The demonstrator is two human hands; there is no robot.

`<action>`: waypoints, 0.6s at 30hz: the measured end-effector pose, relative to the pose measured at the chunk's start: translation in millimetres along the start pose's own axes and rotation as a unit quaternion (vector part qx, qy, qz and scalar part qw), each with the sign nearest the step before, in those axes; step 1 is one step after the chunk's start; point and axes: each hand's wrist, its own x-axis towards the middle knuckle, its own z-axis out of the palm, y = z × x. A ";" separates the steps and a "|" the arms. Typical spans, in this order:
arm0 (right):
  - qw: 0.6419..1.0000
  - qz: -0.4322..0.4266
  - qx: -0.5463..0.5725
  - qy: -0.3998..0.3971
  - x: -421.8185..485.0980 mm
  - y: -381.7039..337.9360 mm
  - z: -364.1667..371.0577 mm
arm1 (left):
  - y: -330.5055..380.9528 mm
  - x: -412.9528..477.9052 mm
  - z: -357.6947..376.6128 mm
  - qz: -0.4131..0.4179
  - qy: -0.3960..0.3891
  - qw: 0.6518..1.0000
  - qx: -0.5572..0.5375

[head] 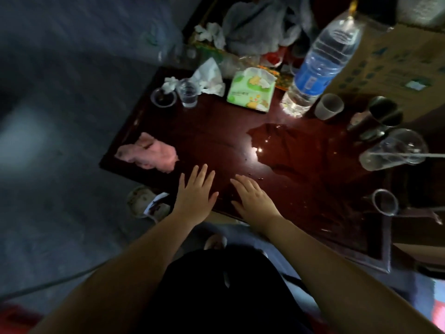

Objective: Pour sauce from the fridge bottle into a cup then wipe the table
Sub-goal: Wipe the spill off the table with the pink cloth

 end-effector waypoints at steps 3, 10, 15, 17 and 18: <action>1.000 -0.014 0.002 -0.008 20.2 -12.8 2.3 | -21.3 -7.4 0.1 -0.043 0.021 0.999 0.009; 0.999 -0.016 -0.038 -0.010 38.6 -22.3 21.4 | -74.0 -7.3 -7.1 -0.118 0.077 0.989 -0.035; 0.999 -0.019 -0.030 -0.014 35.5 -18.9 18.5 | -91.1 10.1 -15.3 -0.148 0.105 0.981 -0.068; 0.999 -0.018 -0.024 -0.022 34.9 -18.7 16.7 | -93.3 17.5 -18.1 -0.157 0.098 0.979 -0.082; 0.999 -0.017 -0.021 -0.025 34.8 -18.6 16.5 | -93.0 20.0 -18.6 -0.153 0.101 0.979 -0.086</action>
